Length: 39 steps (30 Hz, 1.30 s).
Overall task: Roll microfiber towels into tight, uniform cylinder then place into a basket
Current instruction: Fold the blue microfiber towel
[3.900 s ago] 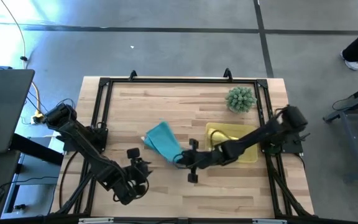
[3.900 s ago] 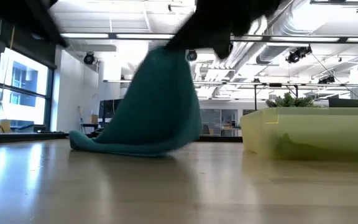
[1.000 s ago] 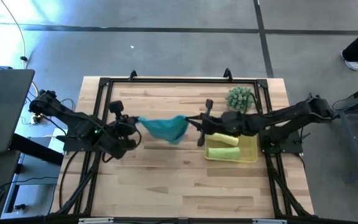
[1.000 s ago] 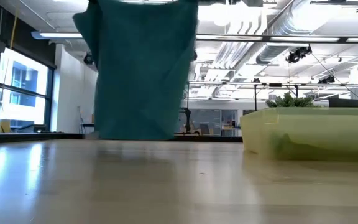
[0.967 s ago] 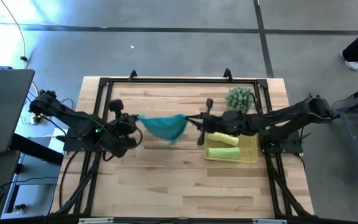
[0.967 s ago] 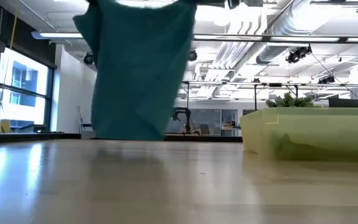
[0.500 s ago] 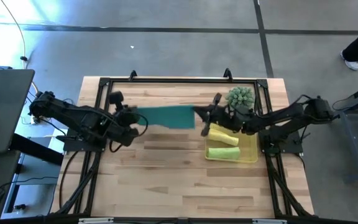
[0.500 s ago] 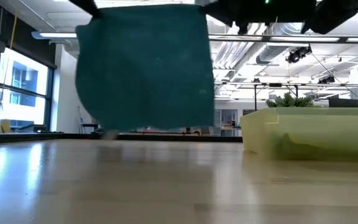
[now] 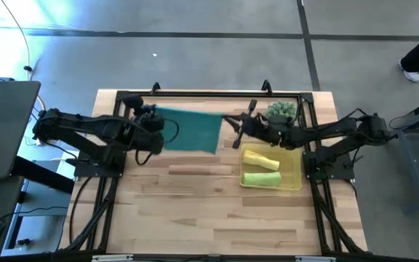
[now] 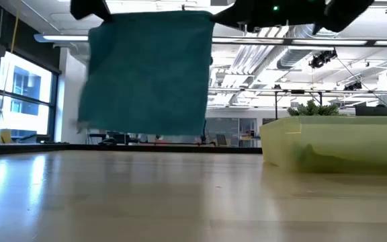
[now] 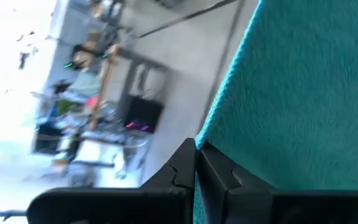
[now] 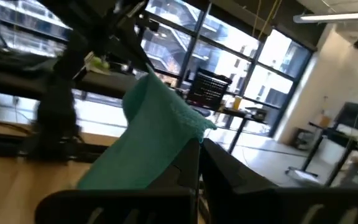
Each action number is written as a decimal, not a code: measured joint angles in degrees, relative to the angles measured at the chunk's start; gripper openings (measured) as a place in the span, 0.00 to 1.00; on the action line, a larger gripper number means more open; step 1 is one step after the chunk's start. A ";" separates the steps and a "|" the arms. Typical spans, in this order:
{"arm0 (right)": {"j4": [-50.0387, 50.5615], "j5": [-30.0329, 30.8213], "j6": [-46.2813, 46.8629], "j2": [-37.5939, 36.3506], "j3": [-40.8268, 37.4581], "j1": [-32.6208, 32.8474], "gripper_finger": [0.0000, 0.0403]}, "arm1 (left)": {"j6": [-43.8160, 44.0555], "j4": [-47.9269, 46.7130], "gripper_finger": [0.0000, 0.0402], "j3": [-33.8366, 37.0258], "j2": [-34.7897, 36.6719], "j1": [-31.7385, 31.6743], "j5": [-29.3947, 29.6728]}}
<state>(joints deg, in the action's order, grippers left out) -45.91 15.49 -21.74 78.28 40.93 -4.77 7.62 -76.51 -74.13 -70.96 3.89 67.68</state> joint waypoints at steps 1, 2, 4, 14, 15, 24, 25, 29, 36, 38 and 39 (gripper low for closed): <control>0.85 -0.78 -0.48 0.04 0.78 -0.92 0.00 | -1.04 0.06 0.00 0.00 0.00 -1.27 0.77; 1.91 -2.16 -0.94 0.31 1.71 -1.86 0.00 | -1.96 0.24 0.00 0.00 0.00 -2.51 1.07; 4.22 -5.01 -2.27 1.17 3.93 -3.20 0.00 | -2.83 0.31 0.00 0.00 0.00 -4.63 1.00; 27.05 -5.89 5.88 5.29 9.55 0.16 0.00 | 4.81 0.24 0.00 4.75 -0.61 -3.64 -15.23; 26.68 -4.76 6.75 5.31 7.64 1.69 0.00 | 6.86 0.33 0.00 6.75 -0.91 -2.55 -17.22; 9.51 8.42 15.62 11.05 -3.93 19.32 0.00 | 25.78 12.78 0.00 19.44 -10.91 13.52 -31.02; 9.59 9.66 16.82 12.43 -3.78 20.92 0.00 | 27.60 13.75 0.00 19.46 -12.46 15.31 -31.87; 9.90 14.05 21.70 19.63 -0.33 25.76 0.00 | 32.00 16.89 0.00 18.63 -18.22 20.92 -36.04; 12.50 19.89 9.13 22.43 6.54 26.57 0.00 | 32.88 6.29 0.00 11.71 -22.83 22.46 -29.56; 14.02 21.67 6.60 20.69 7.19 25.20 0.00 | 33.43 2.58 0.00 9.32 -22.78 21.18 -25.45; 14.00 22.40 4.86 20.05 7.68 24.40 0.00 | 33.88 -0.92 0.00 8.30 -22.35 20.35 -23.74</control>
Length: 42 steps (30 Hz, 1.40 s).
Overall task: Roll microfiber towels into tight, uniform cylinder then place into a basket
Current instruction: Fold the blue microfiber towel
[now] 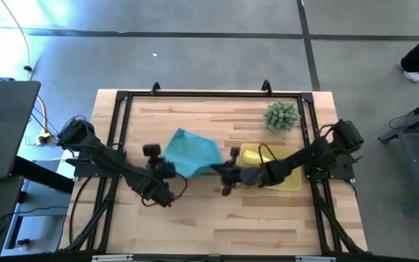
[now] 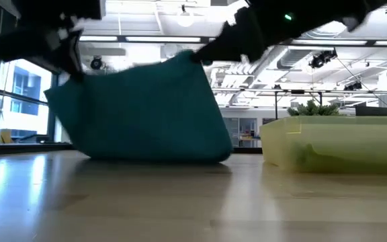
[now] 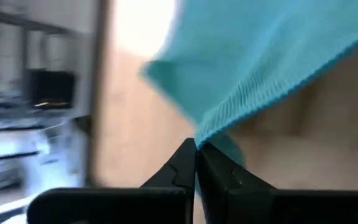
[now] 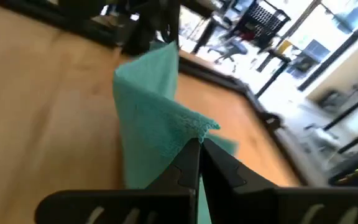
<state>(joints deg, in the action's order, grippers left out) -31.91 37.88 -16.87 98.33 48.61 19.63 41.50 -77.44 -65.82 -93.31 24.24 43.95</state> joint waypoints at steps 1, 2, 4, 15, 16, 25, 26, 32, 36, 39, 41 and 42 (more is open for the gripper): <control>0.53 0.11 -1.63 -1.10 0.16 -0.81 0.00 | 0.21 -3.03 0.00 -1.41 0.53 -0.80 1.85; 2.03 0.92 -3.59 -2.60 0.06 -1.72 0.00 | 0.21 -5.23 0.00 -2.78 0.93 -1.73 4.28; 2.28 0.97 -7.03 -4.43 0.84 -4.13 0.00 | -0.48 -10.85 0.00 -4.68 2.02 -4.19 8.27; 5.02 -4.42 -19.46 -14.82 5.59 -21.14 0.00 | -15.83 -10.94 0.00 -14.48 11.91 -22.56 26.85; 6.39 -9.34 -16.36 -14.85 6.42 -22.41 0.00 | -16.93 -11.53 0.00 -14.96 13.10 -24.06 25.16; 9.29 -21.36 -10.87 -15.18 9.21 -27.77 0.00 | -28.93 -7.51 0.00 -18.86 16.26 -28.71 16.34; 8.76 -21.85 -11.83 -15.18 9.24 -28.01 0.00 | -30.18 -7.01 0.00 -18.93 16.30 -29.14 16.61; 8.63 -23.20 -13.17 -15.18 9.25 -30.93 0.00 | -37.73 -5.80 0.00 -18.93 16.30 -32.37 17.57; 7.95 -26.18 -15.56 -15.18 9.24 -33.23 0.00 | -41.32 -4.59 0.00 -18.93 16.30 -35.38 17.52; 5.47 -26.35 -17.97 -15.18 9.26 -35.06 0.00 | -44.27 -3.11 0.00 -18.93 16.30 -38.35 17.05; 3.64 -26.20 -18.26 -15.18 9.26 -35.81 0.00 | -45.50 -1.84 0.00 -18.93 16.30 -40.19 16.81; 3.27 -26.42 -17.68 -15.18 9.25 -35.96 0.00 | -45.55 -1.40 0.00 -18.93 16.30 -40.89 16.36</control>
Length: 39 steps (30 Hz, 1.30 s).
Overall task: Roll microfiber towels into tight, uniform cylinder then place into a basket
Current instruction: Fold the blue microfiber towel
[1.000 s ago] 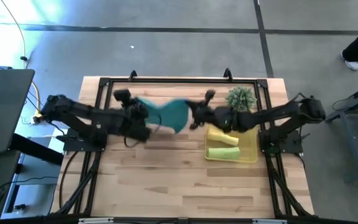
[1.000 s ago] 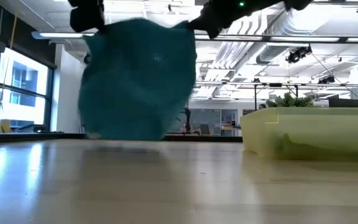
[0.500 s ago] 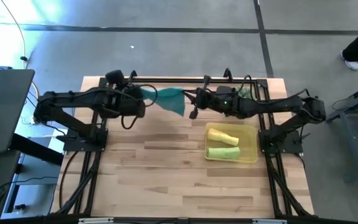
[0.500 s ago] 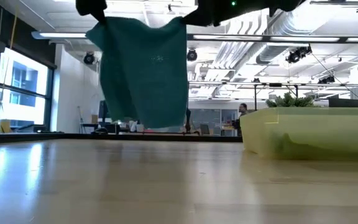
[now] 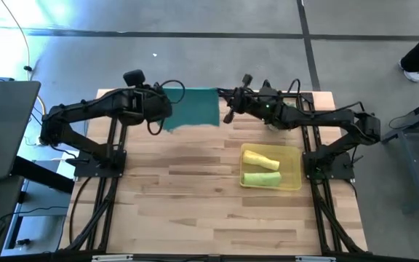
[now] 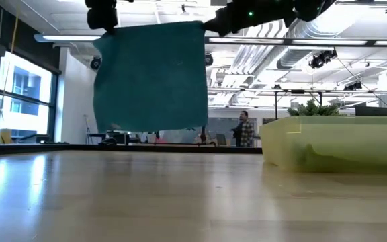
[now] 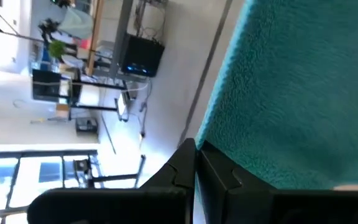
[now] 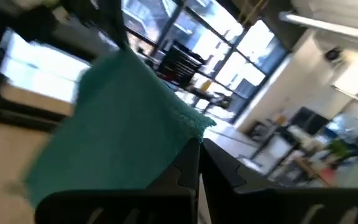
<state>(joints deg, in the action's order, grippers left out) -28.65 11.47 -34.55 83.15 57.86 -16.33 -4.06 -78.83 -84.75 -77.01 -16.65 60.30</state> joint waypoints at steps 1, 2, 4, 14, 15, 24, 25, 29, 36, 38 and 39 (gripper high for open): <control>0.17 -0.59 1.43 0.00 0.00 0.09 0.00 | 0.62 -0.10 0.00 0.00 0.00 -0.53 -0.84; 1.11 -0.98 3.25 0.00 0.00 0.38 0.00 | 1.52 -0.27 0.00 0.02 0.00 -0.76 -2.15; 5.59 -1.05 6.35 -0.02 0.00 1.51 0.00 | 3.98 -0.29 0.00 0.63 0.04 -0.65 -5.89; 10.31 3.10 20.06 0.00 -11.12 16.56 0.00 | 25.73 4.84 0.00 18.67 0.01 13.60 -28.53; 9.74 4.26 22.05 0.00 -12.58 18.50 0.00 | 28.19 6.66 0.00 20.99 -0.01 16.15 -29.89; 3.59 9.28 41.67 3.28 -20.76 33.78 0.00 | 47.55 24.64 0.00 31.08 -1.33 37.00 -35.73; 3.28 9.40 43.83 4.37 -20.76 35.02 0.00 | 49.30 25.71 0.00 31.10 -1.87 38.92 -36.04; 0.28 9.42 49.72 9.81 -20.76 38.97 0.00 | 55.47 29.79 0.00 31.08 -5.33 44.73 -38.88; -4.14 9.26 58.63 14.83 -20.74 40.57 0.00 | 58.13 37.79 0.00 30.99 -12.37 49.60 -50.46; -4.23 8.71 59.11 14.86 -20.71 40.34 0.00 | 57.04 39.21 0.00 31.08 -13.13 49.67 -54.89; -4.25 7.92 58.81 14.81 -20.71 40.34 0.00 | 56.48 41.03 0.00 30.96 -13.63 49.56 -57.24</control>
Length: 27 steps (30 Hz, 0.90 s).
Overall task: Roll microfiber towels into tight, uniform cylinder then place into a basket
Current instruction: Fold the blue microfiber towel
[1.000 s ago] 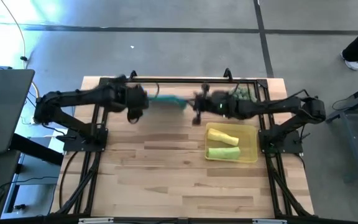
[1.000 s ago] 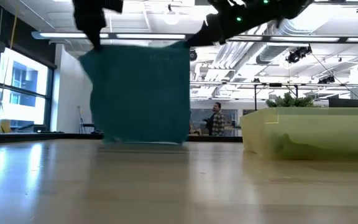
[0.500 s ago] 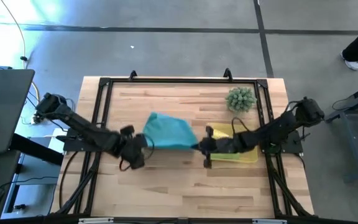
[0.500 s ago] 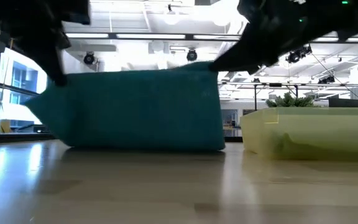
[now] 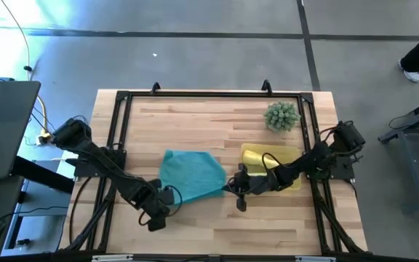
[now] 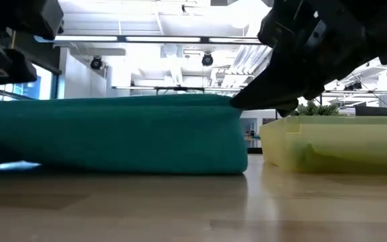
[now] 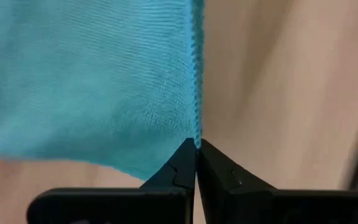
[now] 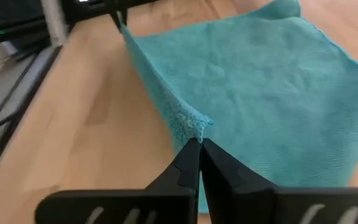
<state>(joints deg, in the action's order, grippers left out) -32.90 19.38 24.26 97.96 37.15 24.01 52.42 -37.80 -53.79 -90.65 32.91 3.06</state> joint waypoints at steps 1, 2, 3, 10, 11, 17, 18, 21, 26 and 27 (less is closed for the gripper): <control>-0.50 -1.15 -0.62 -0.01 -0.02 0.00 0.00 | -0.53 1.13 0.00 -0.01 -0.31 -0.15 -1.70; -1.16 -2.20 -1.19 -0.02 -0.01 0.00 0.00 | -1.32 1.19 0.00 0.06 -0.33 -0.32 -2.38; -1.52 -2.44 -1.99 -0.07 0.01 0.00 0.00 | -1.95 1.21 0.00 0.03 -0.23 -0.38 -2.53; -1.89 1.57 -8.16 -0.08 -0.04 -0.17 0.00 | -4.30 -7.79 0.00 -1.85 0.02 -3.29 3.22; -1.90 2.37 -9.21 -0.08 -0.04 -0.34 0.00 | -5.42 -10.09 0.00 -2.15 0.04 -3.97 4.08; -0.88 4.95 -11.37 -0.08 -0.04 -2.49 0.00 | -15.84 -19.67 0.00 -3.79 0.04 -8.91 13.88; -0.22 5.19 -11.27 -0.08 -0.04 -2.93 0.00 | -18.05 -19.69 0.00 -3.79 0.04 -9.81 15.94; 1.31 5.22 -9.27 0.00 -0.04 -4.19 0.00 | -25.31 -19.42 0.00 -3.79 0.04 -12.80 19.66; 2.75 6.35 -7.79 0.36 -0.04 -5.34 0.00 | -34.56 -18.76 0.00 -3.81 -1.25 -17.90 20.11; 3.15 7.61 -7.80 0.36 -0.04 -5.43 0.00 | -36.06 -18.58 0.00 -3.83 -1.61 -18.94 20.24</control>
<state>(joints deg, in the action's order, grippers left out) -29.75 26.99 16.46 98.32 37.10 18.58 16.36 -56.39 -57.63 -92.26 13.96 23.31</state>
